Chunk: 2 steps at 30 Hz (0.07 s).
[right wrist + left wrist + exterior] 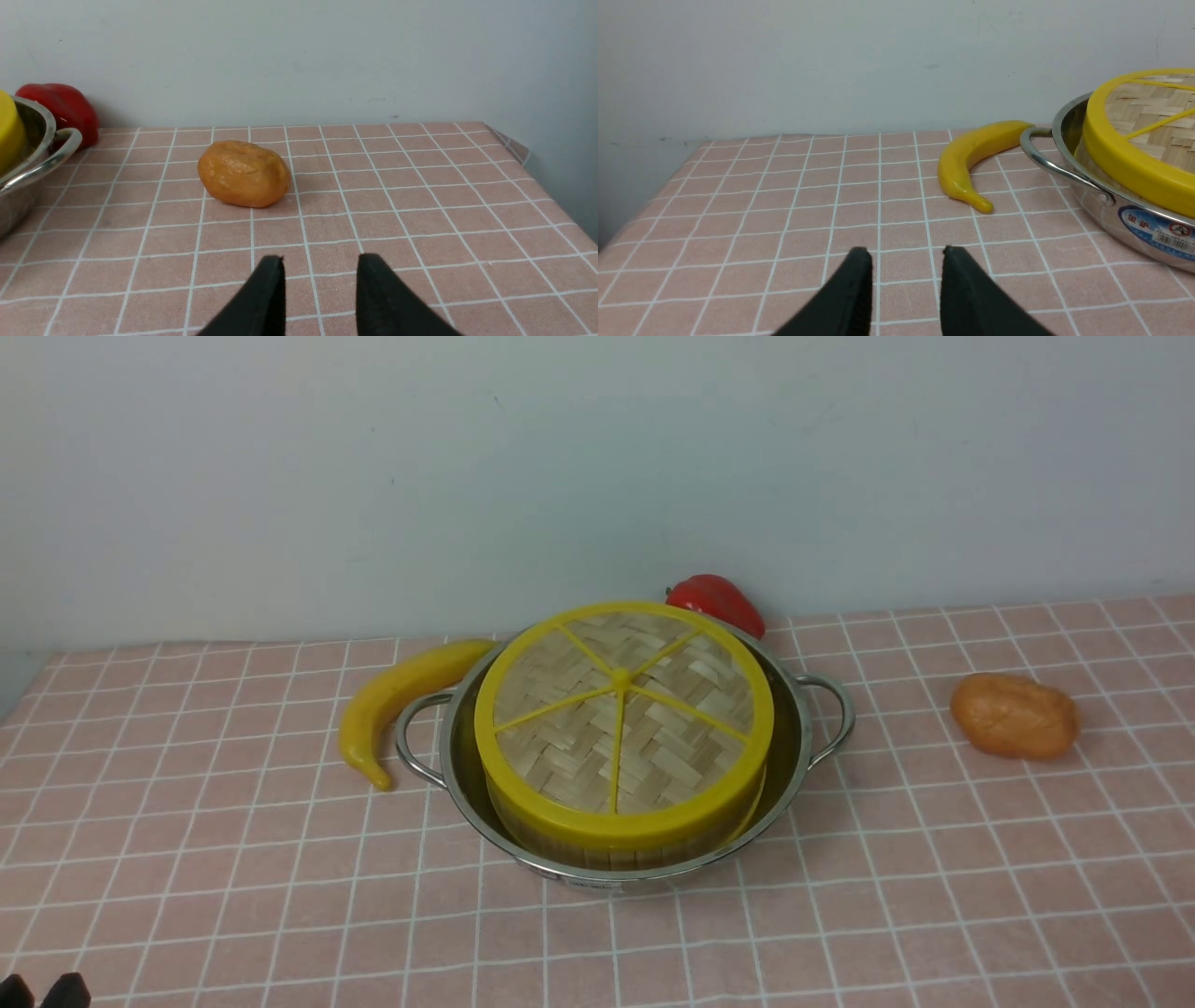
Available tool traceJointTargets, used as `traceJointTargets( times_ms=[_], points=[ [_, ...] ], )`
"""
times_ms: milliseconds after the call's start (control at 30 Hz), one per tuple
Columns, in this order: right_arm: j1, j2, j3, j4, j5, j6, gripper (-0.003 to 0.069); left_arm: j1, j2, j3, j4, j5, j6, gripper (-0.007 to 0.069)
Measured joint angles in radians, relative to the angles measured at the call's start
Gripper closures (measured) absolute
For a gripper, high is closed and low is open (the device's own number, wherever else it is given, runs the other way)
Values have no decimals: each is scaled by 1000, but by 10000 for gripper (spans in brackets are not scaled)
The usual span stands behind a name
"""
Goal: Place the steamer in the pot on the pink tablecloth, and put the lid on the steamer.
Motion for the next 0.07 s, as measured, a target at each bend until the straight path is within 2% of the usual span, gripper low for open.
traceJointTargets(
  times_ms=[67],
  points=[
    [0, 0, 0, 0, 0, 3, 419, 0, 0, 0, 0, 0, 0, 412]
  ],
)
